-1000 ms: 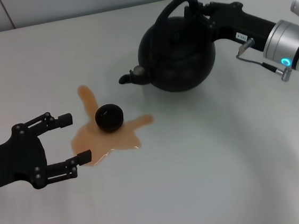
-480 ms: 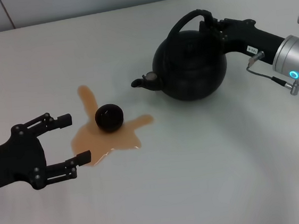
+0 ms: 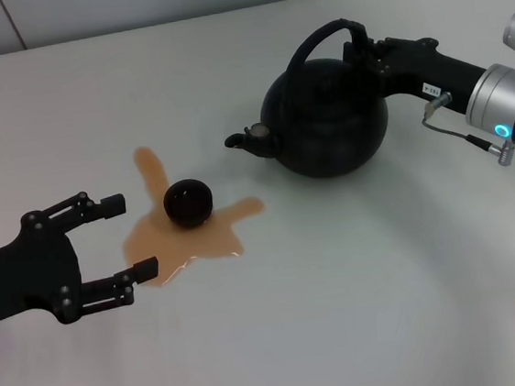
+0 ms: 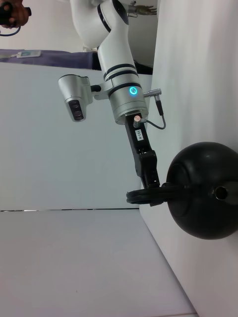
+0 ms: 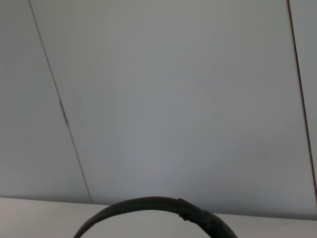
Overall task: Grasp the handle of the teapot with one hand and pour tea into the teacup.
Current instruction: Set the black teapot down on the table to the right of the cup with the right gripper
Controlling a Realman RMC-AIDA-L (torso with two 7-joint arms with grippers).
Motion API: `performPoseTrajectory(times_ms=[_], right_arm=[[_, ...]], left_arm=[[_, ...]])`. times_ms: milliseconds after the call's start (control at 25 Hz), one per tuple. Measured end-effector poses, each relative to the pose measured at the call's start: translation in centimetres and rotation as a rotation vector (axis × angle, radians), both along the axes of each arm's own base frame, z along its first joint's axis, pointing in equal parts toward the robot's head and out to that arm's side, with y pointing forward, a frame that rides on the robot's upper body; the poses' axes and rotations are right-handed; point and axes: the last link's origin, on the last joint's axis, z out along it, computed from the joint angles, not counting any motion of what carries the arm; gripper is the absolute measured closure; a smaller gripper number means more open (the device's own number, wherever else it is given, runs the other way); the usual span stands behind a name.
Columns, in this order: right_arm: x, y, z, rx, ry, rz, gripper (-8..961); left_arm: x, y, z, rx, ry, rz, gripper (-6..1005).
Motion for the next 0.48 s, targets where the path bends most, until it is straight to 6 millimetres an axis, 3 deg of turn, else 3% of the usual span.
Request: performPoseTrajectory(times_ms=[480], right_arm=[[0.02,-0.05,0.28,0.011,-0.022,0.021,808]], left_arm=[[0.15,0.13,0.06,0.004,0.001,-0.007,155]])
